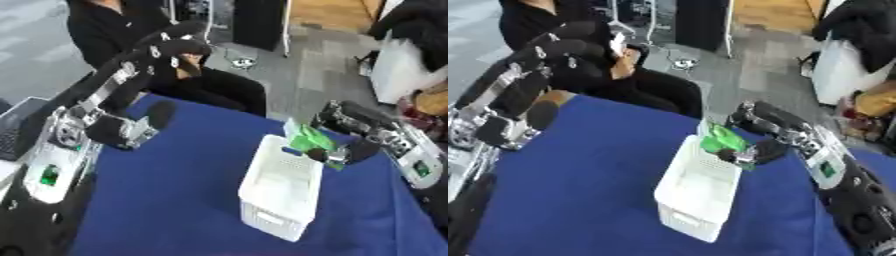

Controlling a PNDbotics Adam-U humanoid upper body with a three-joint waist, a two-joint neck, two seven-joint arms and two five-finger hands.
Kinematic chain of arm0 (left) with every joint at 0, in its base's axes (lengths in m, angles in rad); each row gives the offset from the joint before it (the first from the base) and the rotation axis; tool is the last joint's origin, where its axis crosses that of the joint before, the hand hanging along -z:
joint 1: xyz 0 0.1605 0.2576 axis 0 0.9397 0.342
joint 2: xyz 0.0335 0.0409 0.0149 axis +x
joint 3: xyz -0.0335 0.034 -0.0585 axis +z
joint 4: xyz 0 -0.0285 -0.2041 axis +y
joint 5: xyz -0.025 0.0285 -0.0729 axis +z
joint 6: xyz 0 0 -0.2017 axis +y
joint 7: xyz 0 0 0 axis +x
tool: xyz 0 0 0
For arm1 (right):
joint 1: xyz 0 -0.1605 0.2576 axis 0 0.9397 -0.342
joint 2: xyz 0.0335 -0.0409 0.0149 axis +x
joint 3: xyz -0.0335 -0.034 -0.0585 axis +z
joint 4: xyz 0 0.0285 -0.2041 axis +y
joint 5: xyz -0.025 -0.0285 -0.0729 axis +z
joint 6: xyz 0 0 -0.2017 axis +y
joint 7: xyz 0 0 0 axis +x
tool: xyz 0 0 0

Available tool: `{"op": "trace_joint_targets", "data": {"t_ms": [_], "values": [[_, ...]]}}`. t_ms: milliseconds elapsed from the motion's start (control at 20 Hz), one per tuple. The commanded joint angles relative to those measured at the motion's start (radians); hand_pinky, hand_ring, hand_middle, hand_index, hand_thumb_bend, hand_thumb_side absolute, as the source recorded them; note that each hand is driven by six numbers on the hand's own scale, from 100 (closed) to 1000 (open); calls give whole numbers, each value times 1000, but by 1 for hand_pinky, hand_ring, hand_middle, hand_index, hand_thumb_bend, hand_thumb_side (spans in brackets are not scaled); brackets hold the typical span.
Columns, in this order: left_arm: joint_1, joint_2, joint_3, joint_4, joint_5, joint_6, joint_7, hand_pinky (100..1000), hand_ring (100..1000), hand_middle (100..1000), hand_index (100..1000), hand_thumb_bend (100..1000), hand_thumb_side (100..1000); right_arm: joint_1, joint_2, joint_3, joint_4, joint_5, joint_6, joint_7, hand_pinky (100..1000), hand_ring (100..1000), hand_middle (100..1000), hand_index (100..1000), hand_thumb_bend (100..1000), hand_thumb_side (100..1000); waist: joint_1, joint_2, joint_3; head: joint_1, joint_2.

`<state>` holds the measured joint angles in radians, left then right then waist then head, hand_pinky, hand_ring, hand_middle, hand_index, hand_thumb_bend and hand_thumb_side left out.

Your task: Pick up objects on the table and place them in the box.

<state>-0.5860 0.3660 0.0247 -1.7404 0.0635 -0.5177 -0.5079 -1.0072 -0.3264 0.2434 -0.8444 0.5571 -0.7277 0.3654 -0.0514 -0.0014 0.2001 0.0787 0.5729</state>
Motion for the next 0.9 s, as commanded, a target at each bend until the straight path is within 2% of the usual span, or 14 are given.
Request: {"op": "trace_joint_targets", "data": {"t_ms": [50,650,900], "values": [[-23,0,-1,-22,8,4,-2,706,898,977,930,100,681,-32,-3,-16,2,-6,-16,1,100,100,100,195,428,781,5,-8,2,-9,-14],[-41,-27,-8,-28,14,15,-9,706,898,977,930,100,683,-30,15,-35,34,-26,-19,-30,100,100,100,196,410,777,2,-2,28,-21,-33],[-54,-49,-11,-30,17,26,-18,706,899,977,931,100,684,-27,13,-51,52,-24,7,-63,100,100,100,194,441,782,-2,5,52,-29,-50]]}}
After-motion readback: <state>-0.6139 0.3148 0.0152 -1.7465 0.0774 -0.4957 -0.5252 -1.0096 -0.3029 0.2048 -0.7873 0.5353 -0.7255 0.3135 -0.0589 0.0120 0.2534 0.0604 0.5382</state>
